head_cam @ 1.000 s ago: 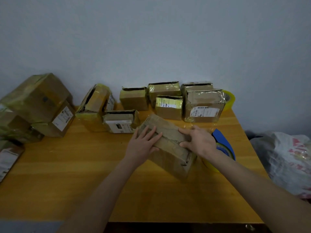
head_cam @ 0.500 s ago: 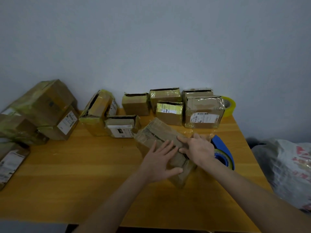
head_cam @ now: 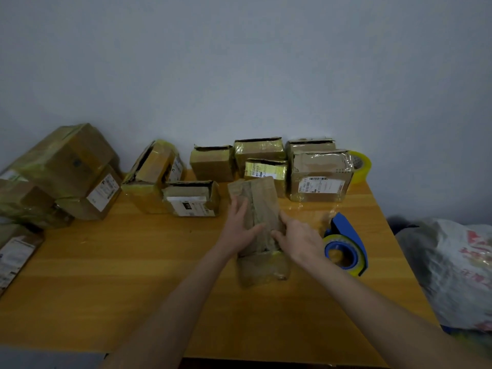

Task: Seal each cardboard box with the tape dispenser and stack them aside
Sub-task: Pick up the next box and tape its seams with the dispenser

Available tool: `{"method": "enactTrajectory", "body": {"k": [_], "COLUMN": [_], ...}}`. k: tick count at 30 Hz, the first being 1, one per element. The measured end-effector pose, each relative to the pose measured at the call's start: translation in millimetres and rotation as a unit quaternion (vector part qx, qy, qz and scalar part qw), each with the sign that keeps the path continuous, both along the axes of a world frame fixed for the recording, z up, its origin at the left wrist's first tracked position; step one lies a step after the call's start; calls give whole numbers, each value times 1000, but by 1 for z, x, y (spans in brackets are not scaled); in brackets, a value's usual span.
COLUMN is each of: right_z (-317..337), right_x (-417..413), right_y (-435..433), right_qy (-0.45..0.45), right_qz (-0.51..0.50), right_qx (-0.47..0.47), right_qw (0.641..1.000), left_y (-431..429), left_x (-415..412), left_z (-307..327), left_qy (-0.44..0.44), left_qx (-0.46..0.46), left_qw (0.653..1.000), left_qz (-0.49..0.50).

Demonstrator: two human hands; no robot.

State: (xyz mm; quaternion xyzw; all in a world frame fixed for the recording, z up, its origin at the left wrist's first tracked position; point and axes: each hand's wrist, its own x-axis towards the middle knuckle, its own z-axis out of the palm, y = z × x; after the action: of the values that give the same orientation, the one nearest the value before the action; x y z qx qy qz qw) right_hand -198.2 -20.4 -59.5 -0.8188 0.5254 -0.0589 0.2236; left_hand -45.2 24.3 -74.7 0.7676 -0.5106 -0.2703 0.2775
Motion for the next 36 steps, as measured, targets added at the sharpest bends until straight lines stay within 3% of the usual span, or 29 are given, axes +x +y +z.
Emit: {"method": "enactTrajectory", "body": {"k": [4, 7, 9, 13, 15, 19, 21, 25, 31, 33, 36], "right_z": [1, -1, -1, -3, -8, -31, -45, -74, -78, -69, -41], "right_x": [7, 7, 7, 1, -19, -88, -114, -132, -133, -129, -124], "right_y": [2, -1, -1, -5, -16, -44, -51, -56, -67, -72, -80], "right_qy": [10, 7, 7, -58, -88, 63, 103, 28, -35, -116, -273], "right_qz": [-29, -39, -43, -18, -55, -174, -224, -219, -264, -276, -285], "right_qx": [3, 13, 12, 76, 92, 41, 98, 218, 225, 252, 323], "right_qw": [1000, 999, 999, 995, 990, 982, 964, 951, 937, 920, 861], "left_y": [0, 15, 24, 31, 34, 32, 29, 36, 38, 37, 39], "left_x": [7, 0, -12, -13, -5, -5, -6, -7, -15, -10, -6], "left_z": [4, -2, -9, -14, -12, -11, -7, -8, -9, -6, 1], "left_qy": [-94, -264, -330, -391, -402, -421, -421, -442, -454, -452, -443], "left_qx": [89, 113, 110, 84, 83, 103, 104, 97, 93, 84, 80], "left_qw": [987, 940, 913, 890, 883, 869, 866, 865, 855, 855, 857], "left_qz": [-98, -183, -211, -216, -227, -238, -249, -218, -231, -242, -252]}}
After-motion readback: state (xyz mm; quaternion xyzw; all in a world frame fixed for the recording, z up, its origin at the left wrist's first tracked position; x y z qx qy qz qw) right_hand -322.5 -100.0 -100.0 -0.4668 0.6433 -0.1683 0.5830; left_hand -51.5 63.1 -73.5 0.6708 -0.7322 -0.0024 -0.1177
